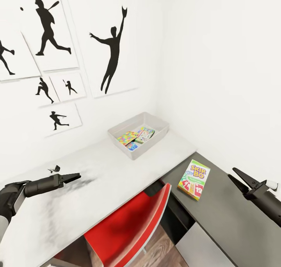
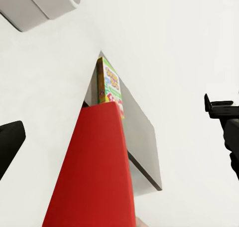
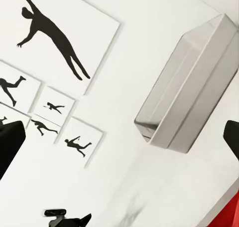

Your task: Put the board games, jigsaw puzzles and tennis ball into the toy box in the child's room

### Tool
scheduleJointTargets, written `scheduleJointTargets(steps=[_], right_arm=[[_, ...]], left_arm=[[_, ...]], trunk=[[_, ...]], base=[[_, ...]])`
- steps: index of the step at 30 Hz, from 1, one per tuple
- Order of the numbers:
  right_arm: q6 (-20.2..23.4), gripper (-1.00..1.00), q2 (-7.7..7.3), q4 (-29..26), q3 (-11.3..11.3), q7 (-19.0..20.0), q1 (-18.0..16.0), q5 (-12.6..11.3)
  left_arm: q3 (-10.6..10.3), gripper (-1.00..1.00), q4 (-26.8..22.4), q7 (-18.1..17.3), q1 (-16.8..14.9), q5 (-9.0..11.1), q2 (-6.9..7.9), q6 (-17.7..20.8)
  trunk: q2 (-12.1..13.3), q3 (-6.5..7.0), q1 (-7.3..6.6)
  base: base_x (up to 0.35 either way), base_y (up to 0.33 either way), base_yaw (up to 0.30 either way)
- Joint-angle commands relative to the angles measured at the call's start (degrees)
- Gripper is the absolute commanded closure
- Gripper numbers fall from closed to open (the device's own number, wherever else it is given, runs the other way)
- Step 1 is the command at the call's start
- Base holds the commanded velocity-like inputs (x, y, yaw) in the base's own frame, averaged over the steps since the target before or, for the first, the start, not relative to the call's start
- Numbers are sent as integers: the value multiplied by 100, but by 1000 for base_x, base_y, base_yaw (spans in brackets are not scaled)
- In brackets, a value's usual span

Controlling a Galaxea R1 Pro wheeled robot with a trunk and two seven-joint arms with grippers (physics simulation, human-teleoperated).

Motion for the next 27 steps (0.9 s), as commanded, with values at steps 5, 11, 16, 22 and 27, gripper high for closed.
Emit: scheduleJointTargets(steps=[5, 11, 16, 22, 27], right_arm=[[20, -100, 0, 0, -7, 22, -6, 13], [22, -100, 0, 0, -7, 22, -6, 13], [19, -100, 0, -1, -7, 22, -6, 13], [18, -100, 0, 0, -7, 22, -6, 13], [18, -100, 0, -1, -7, 22, -6, 13]], left_arm=[[1, -100, -1, -23, -4, -2, 1, 61], [1, -100, -1, -23, -4, 3, 2, 61], [1, -100, -2, -23, -4, -2, 2, 61], [1, -100, -2, -23, -4, -2, 2, 61], [5, -100, 0, -23, -4, -4, 2, 61]], trunk=[[-10, 37, 3], [-10, 95, 3], [-10, 142, 3], [-10, 200, 3], [-10, 247, 3]], base=[[0, 0, 0], [0, 0, 0], [-21, 0, 0], [-161, 0, 0], [-100, 0, 0]])
